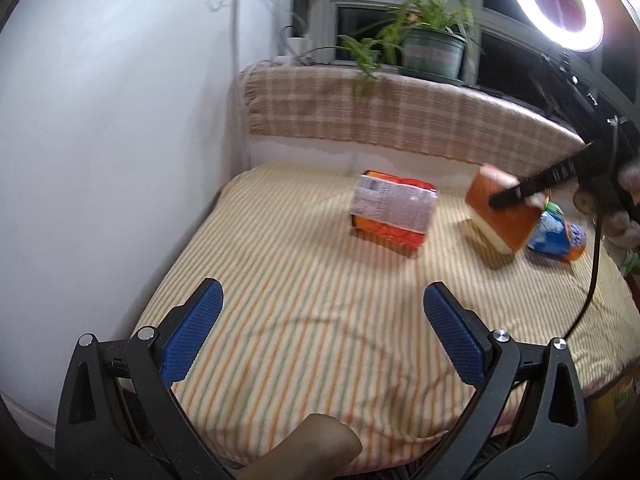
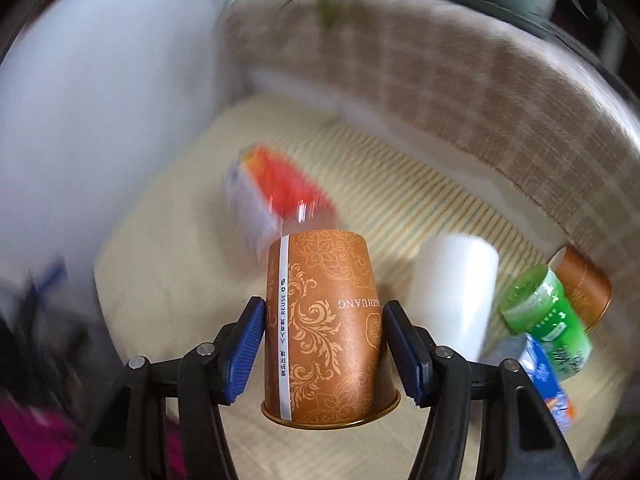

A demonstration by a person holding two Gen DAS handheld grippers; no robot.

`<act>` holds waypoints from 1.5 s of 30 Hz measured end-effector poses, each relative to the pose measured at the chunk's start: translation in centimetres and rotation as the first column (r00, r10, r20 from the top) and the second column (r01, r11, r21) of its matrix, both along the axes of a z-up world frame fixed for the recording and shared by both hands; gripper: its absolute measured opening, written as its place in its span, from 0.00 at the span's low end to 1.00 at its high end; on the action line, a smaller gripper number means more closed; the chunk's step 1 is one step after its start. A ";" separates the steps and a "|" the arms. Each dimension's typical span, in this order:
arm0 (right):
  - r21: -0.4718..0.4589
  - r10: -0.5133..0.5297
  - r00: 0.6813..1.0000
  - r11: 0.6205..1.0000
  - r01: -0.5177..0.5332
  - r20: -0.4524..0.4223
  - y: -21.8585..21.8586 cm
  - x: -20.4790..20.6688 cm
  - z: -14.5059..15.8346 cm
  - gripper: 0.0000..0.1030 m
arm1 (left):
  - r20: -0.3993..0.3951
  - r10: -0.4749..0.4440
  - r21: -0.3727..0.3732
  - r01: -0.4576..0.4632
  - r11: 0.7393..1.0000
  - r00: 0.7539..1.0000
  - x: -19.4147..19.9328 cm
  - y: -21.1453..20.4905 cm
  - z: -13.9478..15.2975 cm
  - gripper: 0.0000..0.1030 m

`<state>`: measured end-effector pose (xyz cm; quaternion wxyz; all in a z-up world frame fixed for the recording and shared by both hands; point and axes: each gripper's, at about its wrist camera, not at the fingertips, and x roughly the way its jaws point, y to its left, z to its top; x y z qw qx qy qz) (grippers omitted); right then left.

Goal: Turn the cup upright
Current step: 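Close the right gripper around the orange cup's body and lift it, then rotate the right tool to turn the orange cup rim-up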

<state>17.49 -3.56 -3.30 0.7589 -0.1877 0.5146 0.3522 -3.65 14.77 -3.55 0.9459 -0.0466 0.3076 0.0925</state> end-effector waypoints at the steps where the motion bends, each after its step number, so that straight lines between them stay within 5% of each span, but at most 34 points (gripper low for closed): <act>1: -0.022 0.039 0.999 0.999 -0.039 -0.004 -0.4 -0.7 -0.4 0.60 | -0.011 -0.023 -0.003 0.022 1.000 1.000 0.3 -0.3 0.0 0.99; 7: -0.160 0.247 0.969 0.955 -0.248 -0.027 -2.6 -5.0 -3.3 0.61 | -0.139 -0.191 -0.022 0.190 0.982 0.972 2.7 -3.0 -1.5 0.99; 14: -0.204 0.306 0.951 0.928 -0.310 -0.055 -4.7 -6.2 -5.1 0.62 | -0.212 -0.300 -0.041 0.298 0.954 0.930 4.2 -5.2 -2.4 0.99; 22: -0.123 0.275 0.960 0.952 -0.279 -0.049 -6.4 -6.3 -5.1 0.77 | -0.224 -0.428 0.060 0.451 0.890 0.875 5.0 -8.3 -0.9 0.99; 28: 0.059 0.151 0.988 0.987 -0.151 0.017 -10.9 -7.3 -1.6 0.79 | -0.225 -0.527 0.179 0.566 0.805 0.820 5.9 -11.2 0.5 0.99; 33: 0.223 -0.041 0.998 0.974 0.027 0.055 -16.2 -10.3 0.0 0.81 | -0.280 -0.613 0.247 0.673 0.697 0.739 7.1 -13.7 0.3 0.99; 34: 0.243 -0.078 0.995 0.968 0.062 0.055 -17.0 -10.9 -0.1 0.81 | -0.305 -0.639 0.239 0.706 0.667 0.706 7.3 -14.3 0.0 0.99; 42: 0.376 -0.341 0.940 0.870 0.319 -0.008 -24.0 -18.4 -2.4 0.81 | -0.449 -0.756 0.293 0.877 0.380 0.477 7.5 -19.8 -2.0 0.98; 45: 0.394 -0.413 0.910 0.830 0.394 -0.039 -26.2 -19.8 -3.1 0.81 | -0.501 -0.762 0.317 0.906 0.280 0.411 7.8 -21.6 -2.7 0.98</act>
